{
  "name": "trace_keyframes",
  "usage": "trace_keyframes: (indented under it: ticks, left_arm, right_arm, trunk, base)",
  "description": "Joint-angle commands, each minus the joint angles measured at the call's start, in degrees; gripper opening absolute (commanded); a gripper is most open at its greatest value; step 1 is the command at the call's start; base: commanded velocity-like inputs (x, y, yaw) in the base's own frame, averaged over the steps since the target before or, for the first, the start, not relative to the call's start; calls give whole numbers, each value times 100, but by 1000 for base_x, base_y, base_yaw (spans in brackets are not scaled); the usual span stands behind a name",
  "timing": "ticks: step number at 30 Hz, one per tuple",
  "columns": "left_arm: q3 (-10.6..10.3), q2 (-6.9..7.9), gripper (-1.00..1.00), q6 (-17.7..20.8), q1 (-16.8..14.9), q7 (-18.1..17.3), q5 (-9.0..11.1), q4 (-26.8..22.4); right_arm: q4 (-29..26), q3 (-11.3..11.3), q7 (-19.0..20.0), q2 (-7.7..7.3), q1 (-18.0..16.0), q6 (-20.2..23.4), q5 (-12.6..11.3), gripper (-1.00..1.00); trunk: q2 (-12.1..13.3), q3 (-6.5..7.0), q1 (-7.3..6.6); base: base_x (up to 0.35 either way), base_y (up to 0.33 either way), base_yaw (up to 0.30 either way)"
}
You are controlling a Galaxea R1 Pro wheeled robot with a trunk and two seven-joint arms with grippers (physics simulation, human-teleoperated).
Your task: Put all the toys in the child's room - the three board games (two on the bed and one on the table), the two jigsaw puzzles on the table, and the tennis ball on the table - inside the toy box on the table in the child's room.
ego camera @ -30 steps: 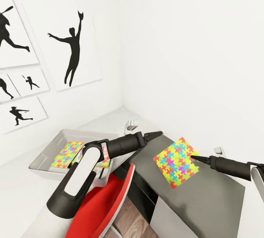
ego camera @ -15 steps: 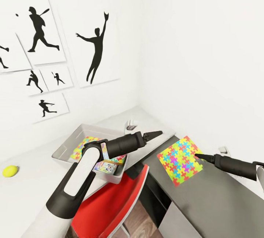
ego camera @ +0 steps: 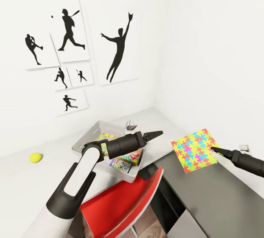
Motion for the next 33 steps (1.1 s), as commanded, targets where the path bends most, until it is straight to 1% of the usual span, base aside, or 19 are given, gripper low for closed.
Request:
trace_keyframes:
  ticks: [1, 3, 5, 10, 15, 18, 23, 28, 33]
  left_arm:
    - [1, -3, 100, 23, -7, -4, 5, 2]
    - [3, -2, 100, 21, -4, -4, 8, 2]
    - [3, -2, 100, 20, -2, -4, 13, 2]
    - [11, 0, 100, 19, 2, -9, 19, 2]
    - [20, 15, 100, 18, 6, -12, 31, 2]
    - [25, 28, 100, 21, 7, -12, 36, 2]
    - [23, 38, 100, 25, 6, -13, 40, 2]
    - [24, 41, 100, 26, 3, -13, 56, 2]
    - [23, 53, 100, 22, 1, -7, 252, 2]
  right_arm:
    - [0, -103, 33, -2, -2, 21, 15, -100]
    - [1, -252, 33, -2, -1, 21, 15, -100]
    - [1, -351, 33, -2, 0, 21, 15, -100]
    - [1, -465, 32, 0, 5, 21, 19, -100]
    - [0, -456, 34, 8, 9, 21, 40, -100]
    - [-27, -422, 52, 7, 18, 21, 41, -100]
    - [-37, -310, 52, 1, 14, 21, 45, -100]
    - [30, -304, 3, -2, -2, 21, 43, -100]
    - [131, -314, -40, -3, -35, 21, 43, -100]
  trunk:
    - [-12, -12, 4]
    - [-12, -12, 4]
    - [-12, -12, 4]
    - [-12, -12, 4]
    - [-12, -15, 4]
    - [-12, -16, 4]
    - [-12, -18, 4]
    - [-12, -18, 4]
    - [-12, -18, 4]
  base:
    - [0, 0, 285]
    - [0, 0, 285]
    - [0, 0, 285]
    - [0, 0, 285]
    - [0, 5, 267]
    - [0, 123, 117]
    - [0, 223, 50]
    - [0, 282, 16]
    - [0, 303, 5]
